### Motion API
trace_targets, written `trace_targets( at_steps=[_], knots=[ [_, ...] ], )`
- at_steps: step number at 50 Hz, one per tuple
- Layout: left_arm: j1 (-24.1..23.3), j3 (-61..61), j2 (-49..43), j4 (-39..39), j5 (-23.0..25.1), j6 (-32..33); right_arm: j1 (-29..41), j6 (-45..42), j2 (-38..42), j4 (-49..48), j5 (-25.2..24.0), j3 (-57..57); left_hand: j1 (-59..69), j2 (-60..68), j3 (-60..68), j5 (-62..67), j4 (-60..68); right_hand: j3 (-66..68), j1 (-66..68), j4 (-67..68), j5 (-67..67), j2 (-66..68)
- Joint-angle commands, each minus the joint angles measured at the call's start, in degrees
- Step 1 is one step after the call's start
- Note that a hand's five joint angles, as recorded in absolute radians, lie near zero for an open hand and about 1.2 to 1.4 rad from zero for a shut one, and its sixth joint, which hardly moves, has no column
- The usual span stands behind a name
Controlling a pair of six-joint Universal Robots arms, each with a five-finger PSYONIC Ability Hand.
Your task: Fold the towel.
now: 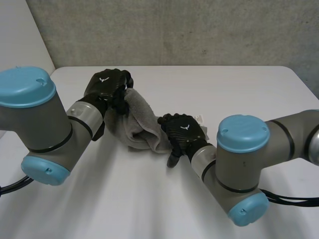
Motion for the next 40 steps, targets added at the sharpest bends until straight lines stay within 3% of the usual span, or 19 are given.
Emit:
trace_targets(
  at_steps=[1,9,11,14,16,17,19,26,29,32,37,40],
  knots=[
    [-0.6,0.1,0.8,-0.4,-0.2,-0.3,0.2,1.3,5.8,-0.1,-0.9,-4.9,-8.6,-13.9,-12.4,-23.6,-10.6,-4.1,-2.9,-4.3,-3.5,-4.0],
    [-0.6,0.3,1.2,-0.5,-0.3,-0.3,0.9,-0.6,10.6,-0.3,-0.2,-9.7,-8.6,-13.9,-12.4,-23.6,-10.6,-1.6,-0.4,-1.9,-1.1,-1.5],
    [-0.6,0.3,1.2,-0.5,-0.3,-0.3,0.9,-2.2,11.3,-0.4,0.0,-10.5,-8.6,-13.9,-12.4,-23.6,-10.6,13.3,14.5,13.0,13.8,13.4],
    [-0.5,0.3,1.2,-0.5,-0.3,-0.3,0.9,-2.5,11.3,-0.4,0.2,-10.7,-8.6,-13.9,-12.4,-23.6,-10.6,21.4,22.6,21.1,22.0,21.5],
    [-0.3,0.4,1.2,-0.5,-0.3,-0.3,0.8,-2.8,10.4,-0.4,1.5,-10.8,-8.6,-13.9,-12.4,-23.6,-10.6,38.2,39.4,37.9,38.7,38.3],
    [-0.3,0.4,1.2,-0.5,-0.3,-0.3,0.8,-2.8,10.4,-0.4,1.6,-10.8,-8.6,-13.9,-12.4,-23.6,-10.6,38.2,39.4,38.0,38.8,38.3],
    [0.1,0.5,1.2,-0.5,-0.3,-0.3,0.4,-2.8,8.2,-0.3,1.9,-10.7,-8.6,-13.9,-12.4,-23.6,-10.6,51.1,52.3,50.9,51.7,51.2],
    [1.0,0.8,1.0,-0.4,-0.4,-0.2,-3.0,-2.7,2.4,0.0,0.3,-10.0,-8.6,-13.9,-12.4,-23.6,-10.6,65.5,66.7,65.2,66.0,65.6],
    [1.6,0.8,1.0,-0.4,-0.4,-0.2,-4.8,-3.2,1.7,1.2,-2.8,-10.5,-8.6,-13.9,-12.4,-23.6,-10.6,62.7,63.9,62.4,63.2,62.7],
    [1.6,0.8,1.0,-0.5,-0.4,-0.2,-4.8,-3.6,2.1,1.8,-5.7,-9.7,-8.6,-13.9,-12.4,-23.6,-10.6,47.6,48.8,47.3,48.1,47.7],
    [1.5,0.6,1.0,-0.5,-0.4,-0.3,-4.9,-3.5,4.8,2.1,-6.3,-9.6,-8.6,-13.9,-12.4,-23.6,-10.6,44.8,46.0,44.5,45.4,44.9],
    [1.5,0.5,1.0,-0.5,-0.4,-0.3,-4.7,-3.5,6.6,2.1,-6.4,-10.0,-8.6,-13.9,-12.4,-23.6,-10.6,35.6,36.8,35.3,36.1,35.7]
  ],
)
